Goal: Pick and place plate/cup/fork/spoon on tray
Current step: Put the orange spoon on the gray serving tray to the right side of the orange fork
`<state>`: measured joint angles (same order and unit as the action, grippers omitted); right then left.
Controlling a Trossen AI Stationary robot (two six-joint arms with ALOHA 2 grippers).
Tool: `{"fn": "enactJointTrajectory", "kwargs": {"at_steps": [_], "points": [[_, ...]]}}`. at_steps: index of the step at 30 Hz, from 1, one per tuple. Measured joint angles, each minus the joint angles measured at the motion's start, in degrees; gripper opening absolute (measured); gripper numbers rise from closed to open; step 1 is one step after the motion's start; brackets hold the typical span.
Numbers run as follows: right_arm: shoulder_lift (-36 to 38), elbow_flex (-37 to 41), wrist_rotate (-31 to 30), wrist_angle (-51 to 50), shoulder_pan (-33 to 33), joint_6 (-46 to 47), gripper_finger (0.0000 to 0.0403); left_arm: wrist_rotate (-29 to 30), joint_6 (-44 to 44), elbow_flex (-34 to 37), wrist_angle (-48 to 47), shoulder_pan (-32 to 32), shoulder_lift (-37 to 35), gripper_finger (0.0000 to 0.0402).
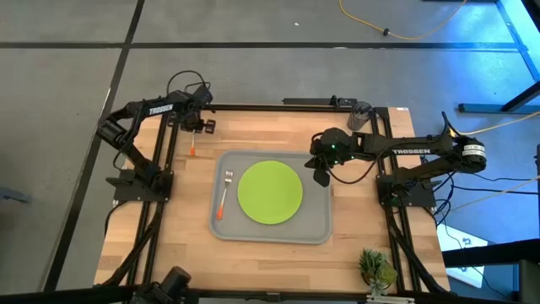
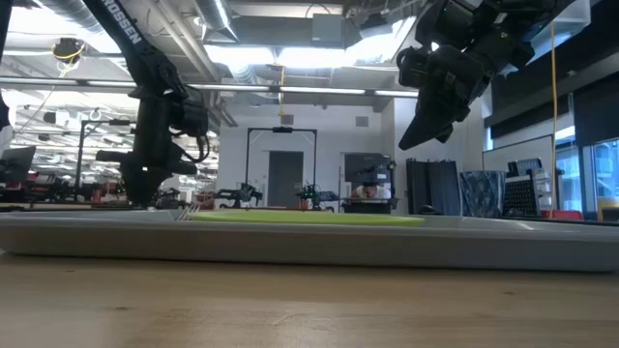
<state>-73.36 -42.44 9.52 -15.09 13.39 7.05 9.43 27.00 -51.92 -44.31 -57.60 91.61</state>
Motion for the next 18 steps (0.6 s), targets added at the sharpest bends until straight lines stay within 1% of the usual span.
{"fn": "enactJointTrajectory", "kwargs": {"at_steps": [7,10,13,16,18], "points": [[0.00,0.00,0.01,0.00,-0.02,-0.02,0.0006,0.03,-15.81,-0.02,1.03,1.95,0.00,0.0068],[0.00,0.00,0.02,0.00,-0.02,0.09,0.0006,2.83,-20.89,-0.02,0.83,3.09,0.00,0.0068],[0.00,0.00,0.02,0.00,-0.02,0.15,0.0006,5.16,-19.28,-0.02,0.76,3.19,0.00,0.0068],[0.00,0.00,0.04,0.01,-0.01,0.15,0.0006,5.24,-13.84,-0.19,1.56,3.12,0.00,0.0068],[0.00,0.00,0.04,0.02,-0.02,0.15,0.0006,4.76,-11.96,-1.29,1.65,2.96,0.00,0.0068]]}}
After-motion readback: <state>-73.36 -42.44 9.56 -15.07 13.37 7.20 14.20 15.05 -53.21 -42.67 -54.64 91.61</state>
